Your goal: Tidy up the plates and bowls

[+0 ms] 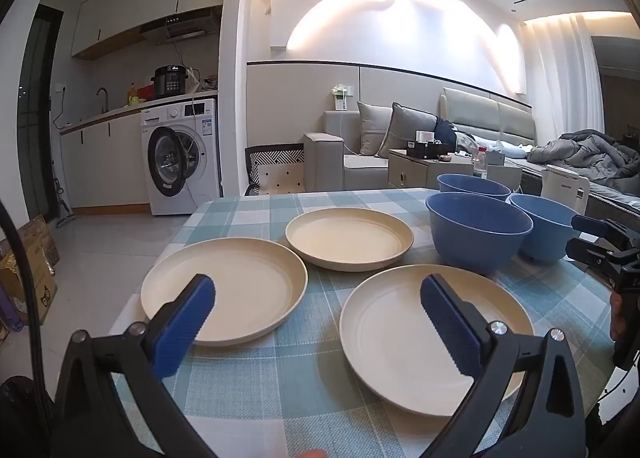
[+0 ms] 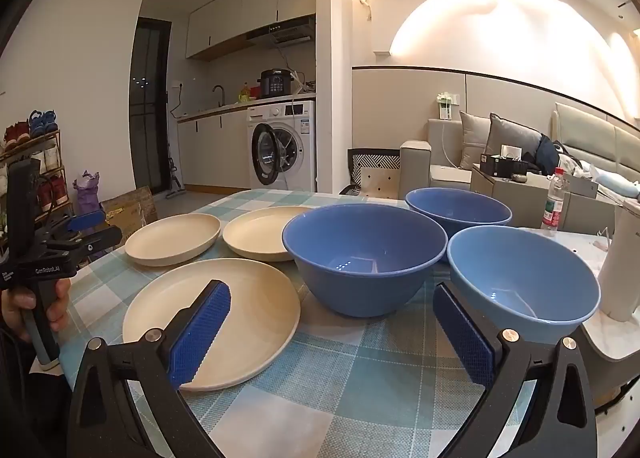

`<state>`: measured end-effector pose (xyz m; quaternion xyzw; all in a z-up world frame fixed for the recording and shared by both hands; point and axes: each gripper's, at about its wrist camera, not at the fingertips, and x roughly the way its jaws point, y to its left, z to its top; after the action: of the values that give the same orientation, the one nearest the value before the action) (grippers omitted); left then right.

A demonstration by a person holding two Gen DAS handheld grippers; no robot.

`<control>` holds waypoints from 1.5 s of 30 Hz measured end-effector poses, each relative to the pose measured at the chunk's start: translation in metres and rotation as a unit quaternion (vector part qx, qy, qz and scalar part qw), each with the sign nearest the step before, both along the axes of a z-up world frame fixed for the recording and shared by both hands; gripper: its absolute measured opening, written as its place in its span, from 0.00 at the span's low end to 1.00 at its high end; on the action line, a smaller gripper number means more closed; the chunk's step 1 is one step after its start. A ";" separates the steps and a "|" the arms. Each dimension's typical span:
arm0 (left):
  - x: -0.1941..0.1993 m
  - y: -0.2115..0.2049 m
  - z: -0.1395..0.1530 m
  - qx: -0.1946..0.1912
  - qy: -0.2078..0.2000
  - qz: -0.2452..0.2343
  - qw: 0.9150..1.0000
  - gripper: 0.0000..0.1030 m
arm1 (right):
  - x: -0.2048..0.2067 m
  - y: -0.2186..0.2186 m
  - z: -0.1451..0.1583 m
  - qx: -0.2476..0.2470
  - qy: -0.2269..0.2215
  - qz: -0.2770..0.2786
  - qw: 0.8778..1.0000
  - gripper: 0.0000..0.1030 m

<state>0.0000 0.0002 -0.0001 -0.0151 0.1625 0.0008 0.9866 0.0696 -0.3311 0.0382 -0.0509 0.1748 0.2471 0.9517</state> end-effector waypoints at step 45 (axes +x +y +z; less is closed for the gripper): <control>0.001 0.001 0.002 0.003 -0.001 0.009 1.000 1.00 | -0.001 0.002 0.000 -0.004 -0.005 0.003 1.000 1.00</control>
<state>0.0009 0.0009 0.0014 -0.0131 0.1619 0.0098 0.9867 0.0682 -0.3287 0.0380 -0.0564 0.1709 0.2485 0.9518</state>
